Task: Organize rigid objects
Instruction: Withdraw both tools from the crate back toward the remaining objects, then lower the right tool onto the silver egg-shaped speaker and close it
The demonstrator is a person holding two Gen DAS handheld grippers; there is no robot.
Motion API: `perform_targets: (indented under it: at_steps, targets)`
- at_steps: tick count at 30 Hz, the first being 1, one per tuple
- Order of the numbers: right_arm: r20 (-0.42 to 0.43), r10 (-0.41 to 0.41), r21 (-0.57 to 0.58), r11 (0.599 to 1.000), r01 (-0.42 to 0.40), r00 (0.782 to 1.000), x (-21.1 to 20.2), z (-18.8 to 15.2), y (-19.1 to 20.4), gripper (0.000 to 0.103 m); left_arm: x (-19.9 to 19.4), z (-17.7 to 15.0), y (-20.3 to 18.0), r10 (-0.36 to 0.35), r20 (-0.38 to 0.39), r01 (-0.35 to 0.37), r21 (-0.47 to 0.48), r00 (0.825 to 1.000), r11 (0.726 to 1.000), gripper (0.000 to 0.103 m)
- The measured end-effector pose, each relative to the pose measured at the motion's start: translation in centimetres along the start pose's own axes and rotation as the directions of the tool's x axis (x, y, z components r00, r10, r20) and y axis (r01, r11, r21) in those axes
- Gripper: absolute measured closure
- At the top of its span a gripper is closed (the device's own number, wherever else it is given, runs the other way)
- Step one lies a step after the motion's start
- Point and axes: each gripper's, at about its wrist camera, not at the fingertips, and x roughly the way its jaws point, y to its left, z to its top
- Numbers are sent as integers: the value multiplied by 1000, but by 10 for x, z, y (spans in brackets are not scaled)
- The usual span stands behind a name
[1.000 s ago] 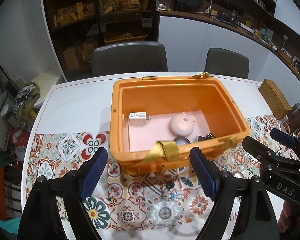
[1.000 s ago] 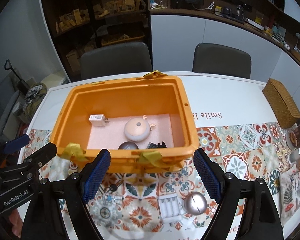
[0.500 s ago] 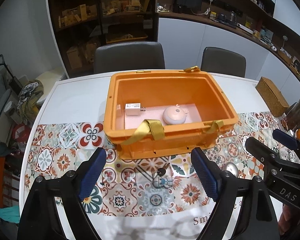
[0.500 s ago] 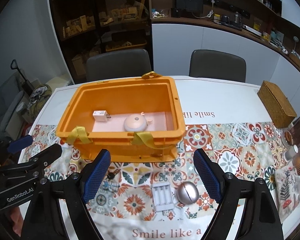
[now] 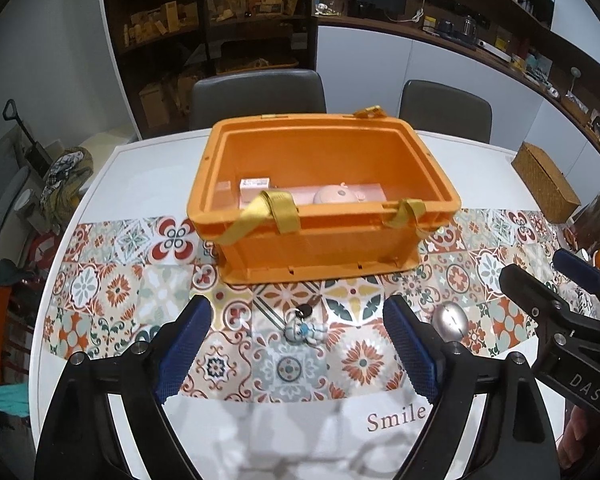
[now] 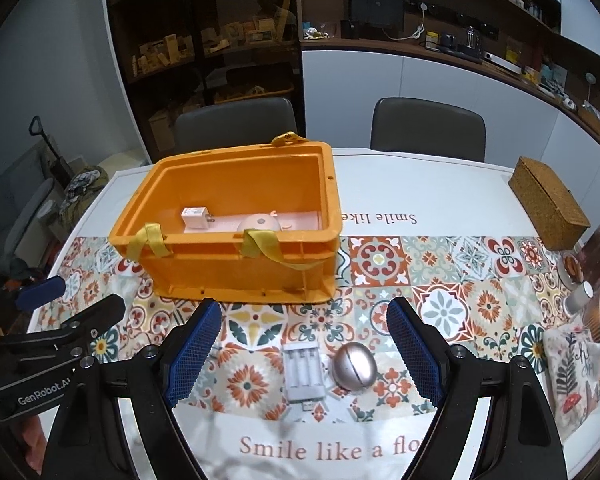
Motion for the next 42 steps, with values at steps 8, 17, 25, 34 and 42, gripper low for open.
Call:
perform_targets:
  at_steps: [8,17,25,34,42]
  targets:
    - [-14,18,-20,1000,-18,1000,3,-13,-17,18,8,-12,-19,10,-31,-10,-12,999,1000,15]
    - [-51,57,-41,997,-60,997,26,-29,-36,18,25,-28,-34,53,-46,-56,-63,998,996,15]
    - [-84,81,-70,994,-87,993,45,-39,-47,18,44,-42,-45,79,-91,-87,-83,993,993,15]
    - [-139,107,-94,988,-121,984,71,-52,-58,18,63,-57,-60,99,-141,-112,-88,985,990,15]
    - [-203,108,-110,985,-132,973,101,-61,-64,19,90,-70,-66,115,-195,-135,-93,974,986,15]
